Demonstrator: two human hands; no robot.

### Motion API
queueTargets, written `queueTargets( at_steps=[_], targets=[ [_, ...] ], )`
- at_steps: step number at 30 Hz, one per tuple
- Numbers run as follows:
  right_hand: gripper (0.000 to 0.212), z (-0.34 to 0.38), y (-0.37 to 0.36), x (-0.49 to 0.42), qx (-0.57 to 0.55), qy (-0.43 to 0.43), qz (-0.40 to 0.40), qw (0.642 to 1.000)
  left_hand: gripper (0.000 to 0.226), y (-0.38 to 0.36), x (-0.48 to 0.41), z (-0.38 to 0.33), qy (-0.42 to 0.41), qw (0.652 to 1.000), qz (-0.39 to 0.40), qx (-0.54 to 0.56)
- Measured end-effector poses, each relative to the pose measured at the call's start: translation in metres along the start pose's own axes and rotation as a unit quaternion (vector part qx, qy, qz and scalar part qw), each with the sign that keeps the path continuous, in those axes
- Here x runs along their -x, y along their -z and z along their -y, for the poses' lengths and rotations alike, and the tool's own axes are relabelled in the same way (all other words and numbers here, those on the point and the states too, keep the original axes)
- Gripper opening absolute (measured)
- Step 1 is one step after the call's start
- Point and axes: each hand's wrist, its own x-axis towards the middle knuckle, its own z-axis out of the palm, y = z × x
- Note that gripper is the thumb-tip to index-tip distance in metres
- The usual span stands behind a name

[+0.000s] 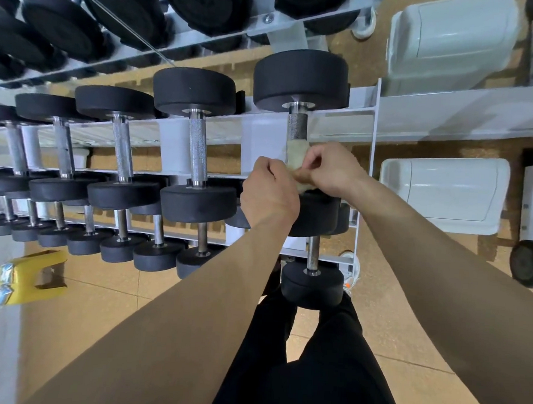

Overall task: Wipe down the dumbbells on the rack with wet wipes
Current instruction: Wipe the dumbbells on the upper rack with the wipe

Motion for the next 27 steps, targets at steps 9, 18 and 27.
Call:
queueTargets(
  at_steps=[9,18,27],
  targets=[
    [0.016,0.019,0.001,-0.015,-0.123,0.032,-0.201,0.971,0.033,0.000,0.001,0.000,0.002,1.000,0.001,0.014],
    [0.017,0.008,-0.009,-0.001,0.068,0.011,-0.072,0.995,0.031,0.002,0.002,0.001,-0.008,1.000,0.007,0.013],
    [0.026,0.052,0.007,0.036,0.127,-0.075,-0.085,0.985,0.028,0.011,0.005,0.005,-0.032,0.997,0.038,0.053]
  ],
)
